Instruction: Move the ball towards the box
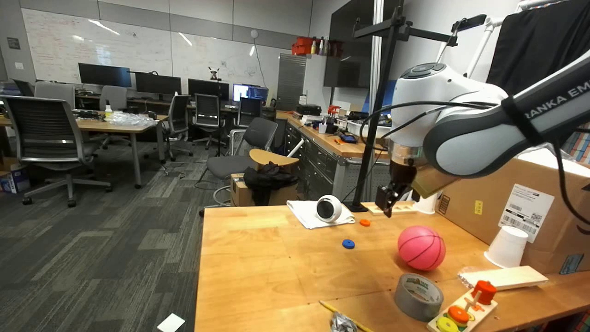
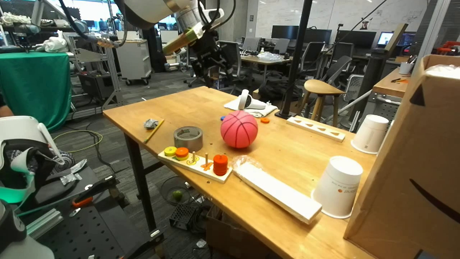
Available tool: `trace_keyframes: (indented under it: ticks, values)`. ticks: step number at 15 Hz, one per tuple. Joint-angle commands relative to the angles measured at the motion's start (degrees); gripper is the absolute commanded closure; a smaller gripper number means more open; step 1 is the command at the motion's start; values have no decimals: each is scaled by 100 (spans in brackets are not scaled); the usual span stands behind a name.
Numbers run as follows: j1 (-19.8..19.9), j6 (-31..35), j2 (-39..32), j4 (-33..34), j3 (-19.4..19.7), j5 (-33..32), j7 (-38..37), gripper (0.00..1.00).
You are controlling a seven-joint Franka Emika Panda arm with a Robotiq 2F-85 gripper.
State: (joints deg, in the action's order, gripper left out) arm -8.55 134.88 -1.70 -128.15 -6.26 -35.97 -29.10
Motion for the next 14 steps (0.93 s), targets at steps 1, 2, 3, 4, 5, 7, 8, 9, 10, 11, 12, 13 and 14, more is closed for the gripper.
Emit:
trace_keyframes:
  ticks: [1, 2, 3, 4, 5, 7, 8, 9, 10, 11, 12, 13, 14]
  values:
    - [-178, 393, -97, -250, -269, 1198, 27, 0]
    - [-215, 418, -163, -291, -315, 1547, 109, 0]
    - [-242, 386, -244, -312, -350, 1881, 184, 0]
    - [-253, 426, -324, -347, -373, 2212, 293, 0]
    - [-248, 498, -432, -371, -384, 2559, 460, 0]
    - [-221, 880, -624, -460, -383, 3022, 851, 0]
    - [-210, 1277, -725, -533, -394, 3165, 1155, 0]
    - [-205, 1504, -828, -551, -396, 3257, 1375, 0]
    - [-197, 1787, -957, -565, -406, 3326, 1630, 0]
    - [-178, 1971, -1064, -565, -420, 3392, 1891, 0]
    - [-152, 2031, -1161, -543, -429, 3438, 2130, 0]
    - [-147, 1900, -1247, -492, -365, 3332, 2262, 0]
    - [-142, 1702, -1271, -459, -250, 3153, 2303, 0]
